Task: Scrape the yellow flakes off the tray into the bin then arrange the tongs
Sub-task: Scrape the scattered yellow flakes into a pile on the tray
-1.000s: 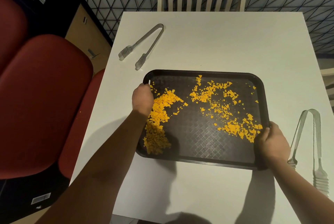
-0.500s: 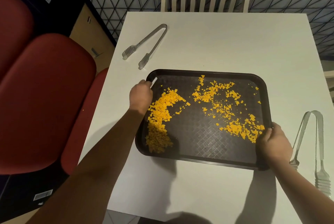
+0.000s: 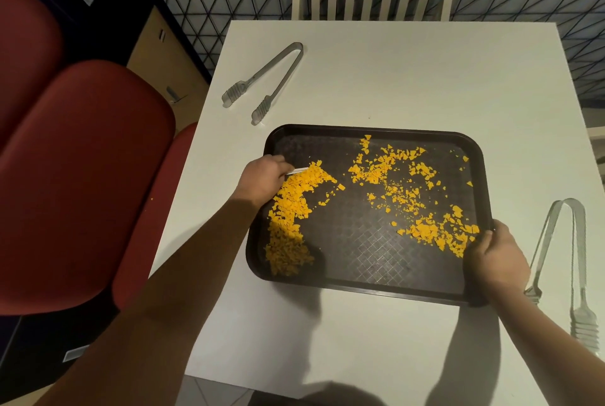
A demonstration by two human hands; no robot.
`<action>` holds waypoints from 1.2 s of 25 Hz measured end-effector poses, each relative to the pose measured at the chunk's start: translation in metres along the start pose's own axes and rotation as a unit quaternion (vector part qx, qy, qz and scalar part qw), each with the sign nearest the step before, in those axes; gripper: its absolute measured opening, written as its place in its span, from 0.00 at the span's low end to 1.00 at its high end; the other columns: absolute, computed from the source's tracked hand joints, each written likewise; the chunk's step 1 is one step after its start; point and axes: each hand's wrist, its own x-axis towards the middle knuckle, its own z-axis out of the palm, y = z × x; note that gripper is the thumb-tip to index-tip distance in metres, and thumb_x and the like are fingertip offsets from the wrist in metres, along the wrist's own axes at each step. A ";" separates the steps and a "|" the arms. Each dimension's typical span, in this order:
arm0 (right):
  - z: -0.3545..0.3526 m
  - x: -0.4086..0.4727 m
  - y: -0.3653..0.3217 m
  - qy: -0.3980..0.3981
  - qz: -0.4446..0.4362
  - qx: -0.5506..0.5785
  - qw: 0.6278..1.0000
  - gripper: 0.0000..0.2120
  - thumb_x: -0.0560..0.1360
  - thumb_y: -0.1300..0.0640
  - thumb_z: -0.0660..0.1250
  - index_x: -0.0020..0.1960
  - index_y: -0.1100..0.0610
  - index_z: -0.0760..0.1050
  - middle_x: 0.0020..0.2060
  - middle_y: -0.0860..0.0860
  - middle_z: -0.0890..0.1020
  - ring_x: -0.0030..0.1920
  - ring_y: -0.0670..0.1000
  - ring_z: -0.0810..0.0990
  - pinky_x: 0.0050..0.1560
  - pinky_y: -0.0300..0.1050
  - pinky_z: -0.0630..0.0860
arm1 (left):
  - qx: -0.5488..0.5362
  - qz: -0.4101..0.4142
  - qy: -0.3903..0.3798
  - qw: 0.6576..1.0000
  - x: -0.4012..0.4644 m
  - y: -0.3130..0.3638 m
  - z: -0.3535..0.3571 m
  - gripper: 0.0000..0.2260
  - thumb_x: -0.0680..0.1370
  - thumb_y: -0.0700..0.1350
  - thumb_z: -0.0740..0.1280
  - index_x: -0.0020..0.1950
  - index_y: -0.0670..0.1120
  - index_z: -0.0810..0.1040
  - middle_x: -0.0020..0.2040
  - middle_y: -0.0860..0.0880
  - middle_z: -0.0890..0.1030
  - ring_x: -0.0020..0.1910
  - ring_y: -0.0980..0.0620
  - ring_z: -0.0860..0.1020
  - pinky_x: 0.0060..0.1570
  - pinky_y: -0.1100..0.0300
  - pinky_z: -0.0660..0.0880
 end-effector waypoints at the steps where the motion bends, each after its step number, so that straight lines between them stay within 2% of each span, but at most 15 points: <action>1: 0.000 0.000 -0.001 0.000 -0.001 -0.001 1.000 0.12 0.75 0.50 0.48 0.55 0.50 0.66 0.44 0.59 0.80 0.40 0.63 0.77 0.37 0.47 0.66 | 0.032 -0.002 0.007 0.999 -0.002 0.001 -0.004 0.14 0.78 0.41 0.59 0.62 0.48 0.76 0.54 0.45 0.77 0.53 0.45 0.74 0.46 0.54 0.71; 3: -0.001 -0.001 -0.002 0.001 -0.004 -0.004 1.000 0.12 0.76 0.50 0.49 0.56 0.50 0.66 0.45 0.59 0.80 0.41 0.63 0.77 0.37 0.47 0.66 | 0.017 -0.057 0.067 0.996 -0.003 0.019 -0.007 0.14 0.78 0.40 0.59 0.62 0.46 0.75 0.54 0.45 0.77 0.52 0.44 0.74 0.47 0.51 0.73; 5: -0.002 -0.001 -0.003 0.001 -0.004 -0.005 1.000 0.12 0.76 0.51 0.49 0.56 0.51 0.67 0.45 0.59 0.80 0.41 0.64 0.78 0.37 0.47 0.66 | -0.070 -0.104 0.102 0.987 -0.002 0.058 -0.002 0.13 0.78 0.40 0.58 0.61 0.43 0.75 0.53 0.43 0.77 0.50 0.44 0.77 0.48 0.51 0.75; 8: -0.002 -0.001 -0.003 -0.001 -0.004 -0.003 1.000 0.14 0.76 0.50 0.48 0.56 0.51 0.66 0.45 0.59 0.80 0.41 0.64 0.77 0.37 0.48 0.66 | -0.187 -0.143 0.076 0.969 0.001 0.122 0.016 0.12 0.78 0.39 0.59 0.60 0.40 0.75 0.54 0.42 0.76 0.49 0.44 0.78 0.50 0.53 0.75; 10: -0.003 -0.001 -0.003 -0.002 -0.007 0.001 1.000 0.13 0.75 0.50 0.48 0.55 0.51 0.66 0.45 0.59 0.80 0.40 0.63 0.77 0.36 0.47 0.66 | -0.211 -0.175 0.066 0.959 0.011 0.146 0.025 0.12 0.78 0.37 0.59 0.59 0.38 0.74 0.55 0.41 0.76 0.51 0.42 0.78 0.50 0.53 0.75; 15: -0.003 0.000 -0.002 0.005 -0.010 -0.004 1.000 0.15 0.75 0.50 0.48 0.57 0.52 0.66 0.47 0.60 0.80 0.42 0.64 0.77 0.38 0.49 0.67 | -0.194 -0.271 0.056 0.941 0.030 0.139 0.028 0.11 0.79 0.36 0.59 0.60 0.38 0.74 0.56 0.40 0.76 0.53 0.43 0.79 0.48 0.53 0.77; 20: -0.004 -0.001 -0.002 -0.003 -0.010 0.008 1.000 0.15 0.75 0.50 0.48 0.57 0.51 0.66 0.48 0.60 0.80 0.43 0.64 0.78 0.39 0.49 0.66 | -0.189 -0.342 0.086 0.916 -0.003 0.112 0.032 0.11 0.78 0.37 0.59 0.58 0.38 0.76 0.53 0.40 0.77 0.51 0.43 0.79 0.48 0.54 0.77; 22: -0.005 -0.001 -0.003 -0.004 -0.009 0.005 1.000 0.15 0.75 0.50 0.48 0.57 0.52 0.67 0.47 0.60 0.80 0.43 0.64 0.78 0.39 0.48 0.66 | -0.223 -0.341 0.122 0.905 -0.014 0.115 0.034 0.11 0.78 0.38 0.60 0.58 0.38 0.76 0.53 0.40 0.77 0.50 0.43 0.79 0.48 0.54 0.77; 24: -0.006 -0.002 -0.004 -0.006 -0.009 0.005 1.000 0.16 0.75 0.50 0.48 0.57 0.52 0.67 0.47 0.60 0.80 0.43 0.64 0.78 0.39 0.48 0.66 | -0.238 -0.289 0.136 0.917 -0.014 0.133 0.033 0.12 0.78 0.39 0.60 0.59 0.38 0.75 0.53 0.42 0.77 0.49 0.45 0.79 0.48 0.57 0.78; 27: -0.006 -0.002 -0.004 -0.007 -0.013 0.009 1.000 0.17 0.75 0.50 0.48 0.58 0.53 0.67 0.48 0.60 0.80 0.43 0.65 0.78 0.39 0.48 0.66 | -0.249 -0.234 0.116 0.933 0.005 0.160 0.032 0.12 0.78 0.39 0.61 0.60 0.38 0.75 0.54 0.41 0.77 0.50 0.43 0.79 0.48 0.53 0.78; 30: -0.006 0.000 -0.003 -0.002 -0.016 0.007 1.000 0.17 0.75 0.50 0.48 0.59 0.53 0.67 0.49 0.60 0.80 0.44 0.65 0.78 0.39 0.49 0.66 | -0.237 -0.251 0.082 0.935 0.028 0.160 0.028 0.11 0.77 0.38 0.62 0.58 0.38 0.76 0.54 0.40 0.77 0.51 0.42 0.79 0.47 0.52 0.77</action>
